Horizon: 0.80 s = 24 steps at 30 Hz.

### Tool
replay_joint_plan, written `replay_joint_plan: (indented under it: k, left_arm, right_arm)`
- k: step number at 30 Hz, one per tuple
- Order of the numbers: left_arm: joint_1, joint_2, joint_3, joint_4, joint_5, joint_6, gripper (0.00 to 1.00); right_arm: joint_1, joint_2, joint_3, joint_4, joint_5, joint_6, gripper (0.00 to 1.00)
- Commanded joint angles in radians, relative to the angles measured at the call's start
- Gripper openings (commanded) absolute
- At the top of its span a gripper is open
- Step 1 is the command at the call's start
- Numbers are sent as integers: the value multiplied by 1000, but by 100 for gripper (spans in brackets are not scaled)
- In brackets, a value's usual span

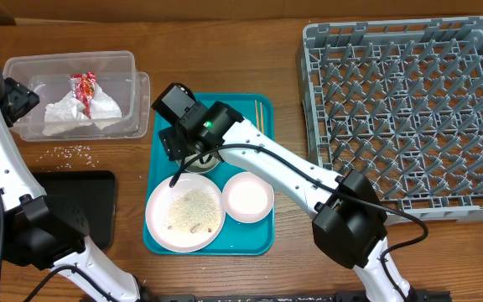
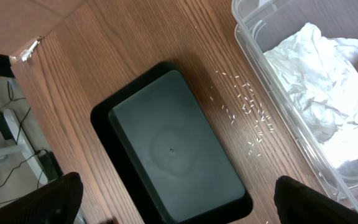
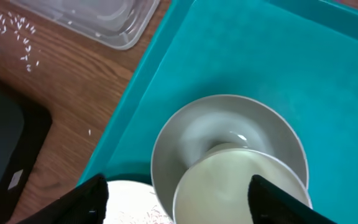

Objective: Sort waste into correct bins and load items into the dishwasher
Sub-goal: 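Reach right gripper to the white paper cup and grasp it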

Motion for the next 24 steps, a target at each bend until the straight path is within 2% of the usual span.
replay_joint_plan:
  k: [1,5,9,15,24]
  left_arm:
    - [7,7,-14,-3,24,0,100]
    - [6,7,-14,-2,56,13,100]
    - [6,7,-14,-2,56,13,100]
    - [6,7,-14,-2,56,13,100]
    - [6,7,-14,-2,56,13,100]
  right_arm:
    - [4,34,14,-9,28,30,69]
    - [10,46,14,-15,28,30,66]
    - [23,51,13,-10,29,40,57]
    - [32,86,13,-4,29,53,56]
    - [35,91,18,-2,28,57,35]
